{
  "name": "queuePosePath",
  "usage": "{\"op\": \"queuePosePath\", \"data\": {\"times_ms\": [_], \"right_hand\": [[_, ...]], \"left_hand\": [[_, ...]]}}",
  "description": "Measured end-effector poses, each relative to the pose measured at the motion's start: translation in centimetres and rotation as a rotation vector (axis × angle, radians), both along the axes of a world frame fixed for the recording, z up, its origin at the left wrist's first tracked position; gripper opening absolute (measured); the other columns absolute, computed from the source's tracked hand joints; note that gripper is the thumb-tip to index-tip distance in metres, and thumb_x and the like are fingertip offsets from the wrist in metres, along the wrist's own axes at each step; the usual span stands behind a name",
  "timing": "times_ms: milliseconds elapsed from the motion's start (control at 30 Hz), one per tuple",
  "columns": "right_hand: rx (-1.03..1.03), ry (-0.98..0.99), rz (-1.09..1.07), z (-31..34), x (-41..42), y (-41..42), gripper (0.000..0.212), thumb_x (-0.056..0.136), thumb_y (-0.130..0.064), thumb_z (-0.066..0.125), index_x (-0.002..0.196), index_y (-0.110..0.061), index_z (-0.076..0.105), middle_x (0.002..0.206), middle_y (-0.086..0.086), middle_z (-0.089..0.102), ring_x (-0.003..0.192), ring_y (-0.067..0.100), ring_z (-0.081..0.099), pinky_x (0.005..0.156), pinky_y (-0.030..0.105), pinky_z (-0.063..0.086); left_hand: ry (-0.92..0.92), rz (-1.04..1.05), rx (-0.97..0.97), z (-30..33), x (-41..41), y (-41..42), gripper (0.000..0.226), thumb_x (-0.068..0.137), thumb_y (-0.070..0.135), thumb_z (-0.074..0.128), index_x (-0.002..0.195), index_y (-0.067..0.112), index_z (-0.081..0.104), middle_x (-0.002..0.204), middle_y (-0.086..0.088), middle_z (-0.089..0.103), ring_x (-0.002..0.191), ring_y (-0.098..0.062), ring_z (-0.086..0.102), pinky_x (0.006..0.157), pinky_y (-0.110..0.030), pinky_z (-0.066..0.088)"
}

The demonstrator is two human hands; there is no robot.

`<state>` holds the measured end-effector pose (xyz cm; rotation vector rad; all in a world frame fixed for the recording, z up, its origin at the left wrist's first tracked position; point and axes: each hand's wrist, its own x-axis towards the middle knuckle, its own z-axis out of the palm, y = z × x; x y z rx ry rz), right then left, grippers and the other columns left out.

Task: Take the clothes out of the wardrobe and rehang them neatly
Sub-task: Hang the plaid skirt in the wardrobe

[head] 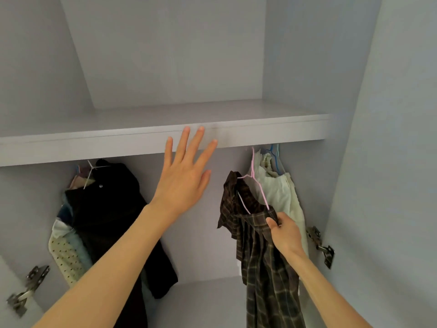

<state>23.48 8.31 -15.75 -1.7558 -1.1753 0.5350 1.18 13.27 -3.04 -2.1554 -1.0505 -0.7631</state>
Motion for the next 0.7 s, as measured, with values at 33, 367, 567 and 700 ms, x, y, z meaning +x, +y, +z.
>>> {"op": "queuePosePath", "data": {"times_ms": [33,367,567,700], "right_hand": [[0.015,0.001,-0.01,0.3,0.6,1.1,0.011,0.097,-0.019,0.046,0.091,-0.011,0.052,0.07,-0.003,0.053,0.062,0.007,0.048,0.05,0.017,0.03],[0.072,-0.045,-0.107,1.9,4.2,11.1,0.015,0.097,-0.023,0.048,0.089,-0.011,0.048,0.066,-0.002,0.046,0.06,0.015,0.046,0.05,0.023,0.03],[0.001,-0.046,-0.129,1.8,3.5,15.8,0.037,0.097,-0.026,0.047,0.123,-0.001,0.054,0.113,0.019,0.062,0.111,0.036,0.055,0.084,0.036,0.045],[-0.034,-0.113,-0.195,0.3,3.5,15.9,0.035,0.098,-0.022,0.045,0.121,0.002,0.053,0.116,0.023,0.06,0.112,0.037,0.054,0.086,0.037,0.044]], "left_hand": [[-0.017,0.015,0.018,0.4,0.5,1.0,0.056,0.092,0.031,0.031,0.145,0.017,0.024,0.153,-0.016,0.018,0.141,-0.037,0.008,0.11,-0.058,0.008],[-0.084,0.087,0.124,0.7,2.1,6.6,0.056,0.093,0.027,0.04,0.145,0.016,0.024,0.147,-0.018,0.027,0.138,-0.039,0.018,0.11,-0.058,0.005],[-0.131,0.027,0.245,0.8,1.3,7.1,0.052,0.091,0.024,0.051,0.141,0.018,0.037,0.137,-0.016,0.037,0.129,-0.035,0.033,0.111,-0.051,0.01],[-0.168,0.019,0.284,0.6,1.5,7.5,0.049,0.092,0.024,0.053,0.139,0.018,0.039,0.135,-0.015,0.037,0.127,-0.035,0.035,0.112,-0.049,0.01]]}}
